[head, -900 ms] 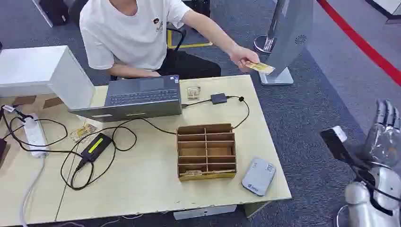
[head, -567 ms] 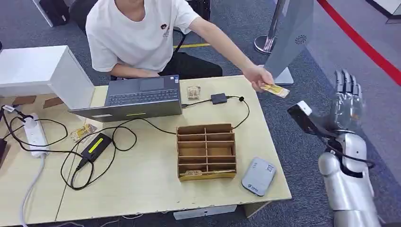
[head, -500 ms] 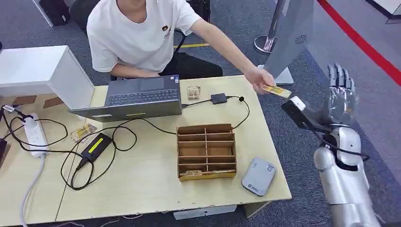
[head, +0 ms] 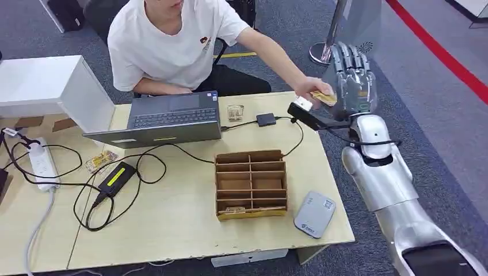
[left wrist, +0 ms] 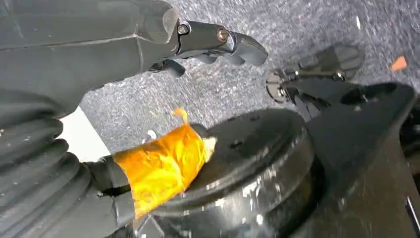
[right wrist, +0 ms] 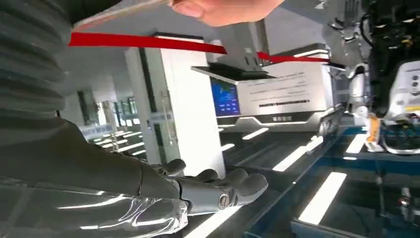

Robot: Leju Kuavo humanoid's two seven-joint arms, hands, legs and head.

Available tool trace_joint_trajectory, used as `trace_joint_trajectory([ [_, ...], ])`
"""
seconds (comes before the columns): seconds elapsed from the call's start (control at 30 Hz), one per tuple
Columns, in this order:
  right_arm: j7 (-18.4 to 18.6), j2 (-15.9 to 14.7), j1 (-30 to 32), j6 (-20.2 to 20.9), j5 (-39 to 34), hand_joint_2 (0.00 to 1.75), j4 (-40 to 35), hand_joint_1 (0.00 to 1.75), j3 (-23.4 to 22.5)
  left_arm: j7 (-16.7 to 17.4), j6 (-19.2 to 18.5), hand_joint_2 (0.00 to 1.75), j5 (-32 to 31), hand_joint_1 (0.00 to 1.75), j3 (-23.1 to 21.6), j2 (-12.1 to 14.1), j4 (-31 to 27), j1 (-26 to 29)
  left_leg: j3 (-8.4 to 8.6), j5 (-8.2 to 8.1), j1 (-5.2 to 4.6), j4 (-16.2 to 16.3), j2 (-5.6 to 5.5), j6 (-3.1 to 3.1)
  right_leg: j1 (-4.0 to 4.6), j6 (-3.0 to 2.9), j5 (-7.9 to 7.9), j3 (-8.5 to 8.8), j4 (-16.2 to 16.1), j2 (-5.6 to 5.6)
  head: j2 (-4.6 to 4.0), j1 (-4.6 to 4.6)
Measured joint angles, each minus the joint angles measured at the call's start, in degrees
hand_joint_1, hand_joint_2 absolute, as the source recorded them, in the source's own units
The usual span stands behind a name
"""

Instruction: Pass the card to the sensor for recognition and then transmit it.

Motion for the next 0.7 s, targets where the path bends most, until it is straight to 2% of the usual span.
trace_joint_trajectory([
  [0.07, 0.44, 0.06, -0.43, 0.22, 0.57, 1.75, 0.41, 0.00, 1.02, -0.04, -0.76, 1.75, 0.02, 0.00, 0.00, 0.04, 0.00, 0.02, -0.07, 0.00, 0.01, -0.01, -0.09, 0.00, 0.02, 0.00, 0.00, 0.06, 0.01, -0.09, 0.02, 0.02],
  [0.1, 0.57, 0.20, -0.80, 0.28, 0.70, 1.75, 0.61, 1.64, 1.29, -0.04, -0.89, 1.75, 0.00, 0.00, 0.00, 0.04, 0.00, 0.02, -0.15, 0.05, 0.01, -0.01, -0.14, 0.02, 0.02, 0.00, 0.00, 0.03, 0.02, -0.15, 0.00, 0.07],
  [0.13, 0.87, 0.50, -1.54, 0.39, 0.87, 1.75, 1.30, 1.75, 2.56, -0.04, -1.46, 1.75, 0.00, 0.00, 0.00, 0.07, 0.00, 0.04, -0.20, 0.08, 0.00, -0.01, -0.11, 0.00, 0.00, -0.02, 0.02, -0.05, 0.02, -0.10, 0.00, 0.02],
  [0.27, 1.90, 0.85, -3.04, 0.50, 1.80, 1.75, 2.62, 1.75, 6.09, -0.02, -3.43, 1.75, -0.09, 0.00, 0.00, 0.15, 0.02, -0.01, -0.19, 0.08, 0.00, 0.00, -0.08, 0.00, 0.00, -0.02, 0.05, -0.08, 0.01, -0.07, 0.00, 0.00],
  [0.7, 1.97, 1.70, -4.14, 0.44, 0.39, 1.75, 3.08, 1.75, 8.26, 0.22, -3.65, 1.75, -0.11, 0.00, 0.00, 0.17, 0.04, 0.01, -0.22, 0.08, 0.00, 0.00, -0.16, 0.00, 0.00, -0.02, 0.04, -0.09, 0.00, -0.14, 0.00, 0.02],
])
